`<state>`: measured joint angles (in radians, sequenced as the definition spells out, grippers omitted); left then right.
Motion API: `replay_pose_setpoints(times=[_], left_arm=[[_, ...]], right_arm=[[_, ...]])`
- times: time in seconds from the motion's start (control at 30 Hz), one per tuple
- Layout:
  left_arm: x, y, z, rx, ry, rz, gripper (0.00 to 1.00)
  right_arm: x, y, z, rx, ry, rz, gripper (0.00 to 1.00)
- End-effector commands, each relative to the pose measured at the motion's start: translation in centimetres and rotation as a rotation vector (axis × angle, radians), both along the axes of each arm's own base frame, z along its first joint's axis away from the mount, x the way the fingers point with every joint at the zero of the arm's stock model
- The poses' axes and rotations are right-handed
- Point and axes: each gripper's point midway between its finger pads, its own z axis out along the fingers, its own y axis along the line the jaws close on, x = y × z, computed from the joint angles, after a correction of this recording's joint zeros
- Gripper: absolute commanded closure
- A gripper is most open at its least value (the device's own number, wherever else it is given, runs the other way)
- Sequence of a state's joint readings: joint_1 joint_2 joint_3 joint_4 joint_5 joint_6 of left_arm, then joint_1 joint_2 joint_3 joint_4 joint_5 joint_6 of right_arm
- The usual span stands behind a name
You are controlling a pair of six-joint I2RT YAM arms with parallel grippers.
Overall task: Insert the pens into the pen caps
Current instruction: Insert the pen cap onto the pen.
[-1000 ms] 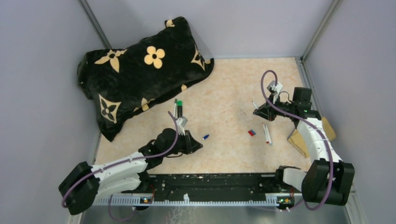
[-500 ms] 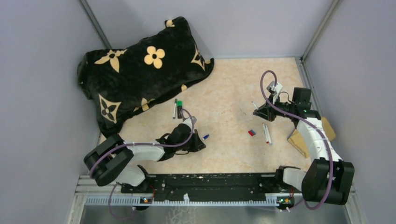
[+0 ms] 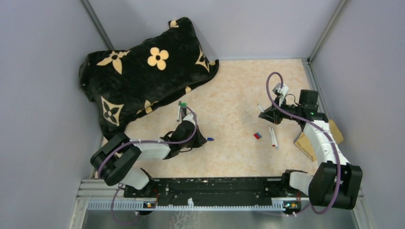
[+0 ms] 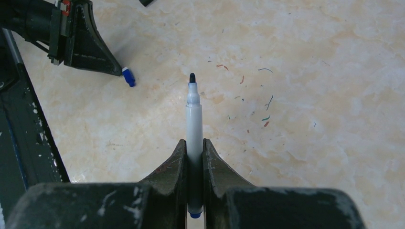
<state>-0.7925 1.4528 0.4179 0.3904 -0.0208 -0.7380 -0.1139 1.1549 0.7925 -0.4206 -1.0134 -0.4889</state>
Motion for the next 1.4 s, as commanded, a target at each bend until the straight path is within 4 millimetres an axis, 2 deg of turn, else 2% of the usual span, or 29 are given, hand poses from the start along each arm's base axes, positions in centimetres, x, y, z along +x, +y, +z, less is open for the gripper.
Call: replay_pose_setpoints(times=[0.0, 0.27, 0.4, 0.5, 0.7, 0.87, 1.03, 1.2, 1.37], left_arm=[[1.9, 0.9, -0.3, 0.052, -0.015, 0.025, 1.00], [3.5, -0.3, 0.2, 0.019, -0.016, -0.027, 0.99], [3.9, 0.3, 0.5, 0.034, -0.025, -0.014, 0.98], [4.2, 1.2, 1.4, 0.059, -0.052, 0.004, 0.96], [2.7, 0.7, 5.4, 0.001, -0.100, -0.088, 0.78], [0.3, -0.1, 6.5, -0.108, -0.008, -0.105, 0.74], [-0.5, -0.3, 6.3, -0.105, 0.086, -0.010, 0.67], [0.7, 0.0, 5.1, 0.043, 0.220, 0.174, 0.65], [1.5, -0.8, 3.1, 0.192, 0.294, 0.251, 0.64]], right_arm=[[0.1, 0.2, 0.7, 0.001, -0.044, 0.025, 1.00], [0.0, 0.2, 0.8, -0.003, -0.047, 0.025, 1.00], [0.0, 0.2, 0.9, -0.004, -0.052, 0.026, 1.00], [0.0, 0.2, 1.0, -0.004, -0.054, 0.027, 1.00], [-0.1, 0.3, 1.2, -0.002, -0.060, 0.032, 1.00], [-0.3, 0.3, 1.4, -0.001, -0.068, 0.035, 1.00], [-0.4, 0.4, 1.8, 0.002, -0.075, 0.041, 1.00], [-0.6, 0.5, 1.9, 0.008, -0.075, 0.046, 1.00], [-0.6, 0.5, 2.1, 0.007, -0.080, 0.048, 1.00]])
